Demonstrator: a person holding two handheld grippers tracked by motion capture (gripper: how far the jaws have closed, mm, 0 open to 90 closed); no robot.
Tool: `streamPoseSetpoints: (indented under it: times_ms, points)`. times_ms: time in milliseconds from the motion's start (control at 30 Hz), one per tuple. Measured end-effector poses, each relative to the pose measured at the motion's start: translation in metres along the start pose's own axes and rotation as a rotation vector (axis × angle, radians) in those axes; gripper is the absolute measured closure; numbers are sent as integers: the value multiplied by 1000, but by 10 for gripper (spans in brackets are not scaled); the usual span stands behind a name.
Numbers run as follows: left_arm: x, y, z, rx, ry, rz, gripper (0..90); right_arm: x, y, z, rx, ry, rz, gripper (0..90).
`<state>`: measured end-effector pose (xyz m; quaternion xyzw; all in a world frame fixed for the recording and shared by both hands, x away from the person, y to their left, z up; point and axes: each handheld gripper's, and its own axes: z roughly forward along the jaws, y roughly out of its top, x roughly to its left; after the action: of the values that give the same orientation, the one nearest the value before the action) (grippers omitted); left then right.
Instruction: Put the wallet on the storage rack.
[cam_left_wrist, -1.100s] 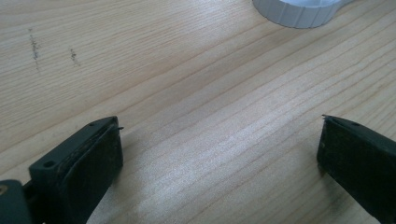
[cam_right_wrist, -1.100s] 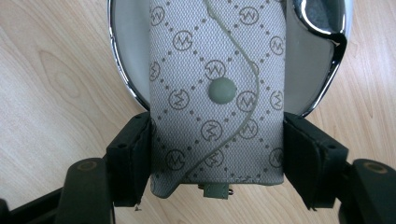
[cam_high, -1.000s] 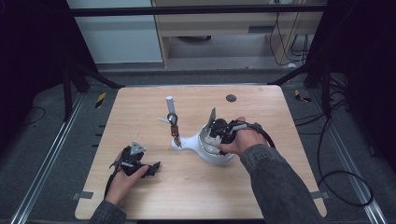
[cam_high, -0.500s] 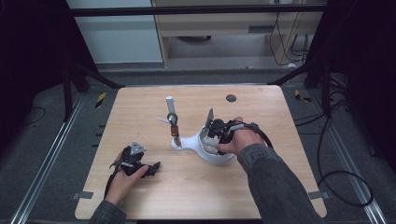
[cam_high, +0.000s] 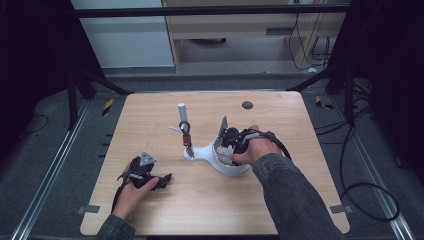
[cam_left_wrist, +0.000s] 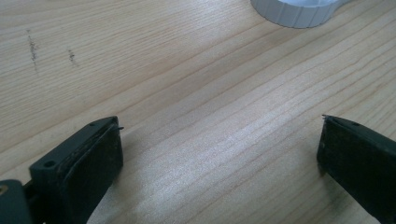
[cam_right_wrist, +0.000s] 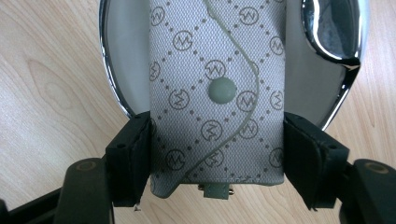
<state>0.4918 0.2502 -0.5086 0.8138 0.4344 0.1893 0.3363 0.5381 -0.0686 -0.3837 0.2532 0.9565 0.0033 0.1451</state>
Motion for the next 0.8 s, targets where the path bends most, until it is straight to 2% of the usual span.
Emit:
streamPoseSetpoints:
  times_ms: [233, 267, 300, 433, 800]
  points:
    - [0, 0, 0, 0, 0, 0, 0, 0, 3, 4, -4, 3, 1, 295]
    - [0, 0, 0, 0, 0, 0, 0, 0, 3, 3, -10, 2, 2, 278]
    - [0, 0, 0, 0, -1, 1, 0, 0, 3, 2, -50, -6, 21, 194]
    - [0, 0, 0, 0, 0, 3, 0, 1, 1, -2, -74, -2, 42, 158]
    - [0, 0, 0, 0, -1, 3, 0, 3, -5, -6, -107, -22, 48, 142]
